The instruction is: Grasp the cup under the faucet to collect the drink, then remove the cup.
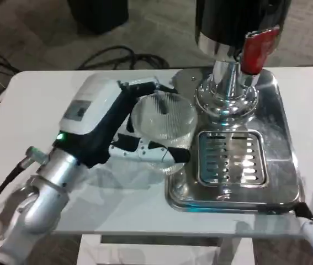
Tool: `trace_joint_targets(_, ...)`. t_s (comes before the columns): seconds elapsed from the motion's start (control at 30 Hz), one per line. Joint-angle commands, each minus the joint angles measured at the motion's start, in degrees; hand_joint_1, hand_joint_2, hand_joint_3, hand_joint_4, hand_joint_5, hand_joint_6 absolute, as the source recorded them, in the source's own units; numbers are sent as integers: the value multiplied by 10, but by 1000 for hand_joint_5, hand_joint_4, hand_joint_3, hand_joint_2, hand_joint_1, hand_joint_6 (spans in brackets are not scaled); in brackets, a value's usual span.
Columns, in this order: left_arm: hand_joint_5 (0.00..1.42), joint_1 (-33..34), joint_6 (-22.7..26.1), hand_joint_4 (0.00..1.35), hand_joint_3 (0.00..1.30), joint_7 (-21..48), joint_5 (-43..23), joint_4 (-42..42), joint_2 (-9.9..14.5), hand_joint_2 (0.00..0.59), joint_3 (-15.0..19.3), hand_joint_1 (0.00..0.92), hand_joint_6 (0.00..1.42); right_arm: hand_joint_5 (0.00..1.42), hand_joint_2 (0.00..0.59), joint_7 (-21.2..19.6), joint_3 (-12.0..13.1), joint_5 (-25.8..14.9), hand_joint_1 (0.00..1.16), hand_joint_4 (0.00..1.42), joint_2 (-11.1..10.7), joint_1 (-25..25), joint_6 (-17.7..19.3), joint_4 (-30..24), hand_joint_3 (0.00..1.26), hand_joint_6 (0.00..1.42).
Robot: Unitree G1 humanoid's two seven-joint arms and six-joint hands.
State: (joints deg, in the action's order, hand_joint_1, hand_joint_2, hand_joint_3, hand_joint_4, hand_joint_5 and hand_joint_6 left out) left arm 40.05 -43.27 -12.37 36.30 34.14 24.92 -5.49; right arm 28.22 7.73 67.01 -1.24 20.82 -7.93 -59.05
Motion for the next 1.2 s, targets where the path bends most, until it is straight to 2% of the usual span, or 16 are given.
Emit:
trace_joint_targets(0.03, 1151, 44, 10, 1024, 887, -42, 15, 39, -15, 5, -25, 539, 1424, 0, 421, -15, 24, -23, 415, 0, 0, 21, 15, -10, 106, 110)
trace_joint_targets(0.43, 1150, 97, 30, 1024, 887, -76, 29, 76, -53, 0, -82, 548, 1424, 0, 420, -35, 83, -75, 380, 0, 14, 53, 54, -10, 116, 114)
trace_joint_targets(0.6, 1150, 111, 42, 1015, 887, -75, 33, 78, -63, 0, -101, 549, 1424, 0, 420, -34, 100, -90, 376, 0, 18, 57, 62, -10, 115, 113)
trace_joint_targets(1.03, 1086, 153, 92, 960, 847, -66, 49, 122, -94, 0, -148, 555, 1379, 0, 420, -30, 108, -94, 370, 0, 25, 56, 72, -10, 122, 120)
trace_joint_targets(1.2, 1032, 166, 96, 883, 791, -66, 54, 138, -104, 0, -164, 526, 1327, 0, 420, -29, 109, -94, 369, 0, 26, 56, 73, -10, 124, 125)
